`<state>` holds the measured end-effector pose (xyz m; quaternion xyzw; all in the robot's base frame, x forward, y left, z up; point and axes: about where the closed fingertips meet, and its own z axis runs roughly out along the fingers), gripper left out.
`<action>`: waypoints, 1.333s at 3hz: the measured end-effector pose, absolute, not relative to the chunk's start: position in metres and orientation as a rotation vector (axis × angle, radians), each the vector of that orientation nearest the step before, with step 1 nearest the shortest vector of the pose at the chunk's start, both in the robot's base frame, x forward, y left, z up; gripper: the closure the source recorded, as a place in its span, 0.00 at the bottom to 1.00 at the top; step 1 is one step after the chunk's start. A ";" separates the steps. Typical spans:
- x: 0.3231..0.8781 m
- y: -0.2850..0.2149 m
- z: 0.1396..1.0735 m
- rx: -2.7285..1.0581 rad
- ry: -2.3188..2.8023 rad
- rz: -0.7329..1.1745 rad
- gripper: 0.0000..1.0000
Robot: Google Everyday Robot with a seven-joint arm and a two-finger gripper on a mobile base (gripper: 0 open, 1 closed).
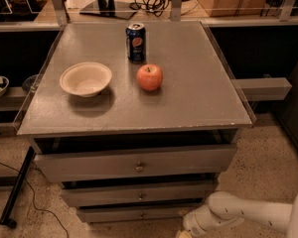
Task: Open bottom drawer
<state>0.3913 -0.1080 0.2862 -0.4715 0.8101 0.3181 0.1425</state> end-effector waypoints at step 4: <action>0.421 -0.084 0.252 -1.326 2.304 0.904 0.00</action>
Offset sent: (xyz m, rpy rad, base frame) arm 0.0352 0.0185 -0.0188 0.0251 -0.0568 -0.0229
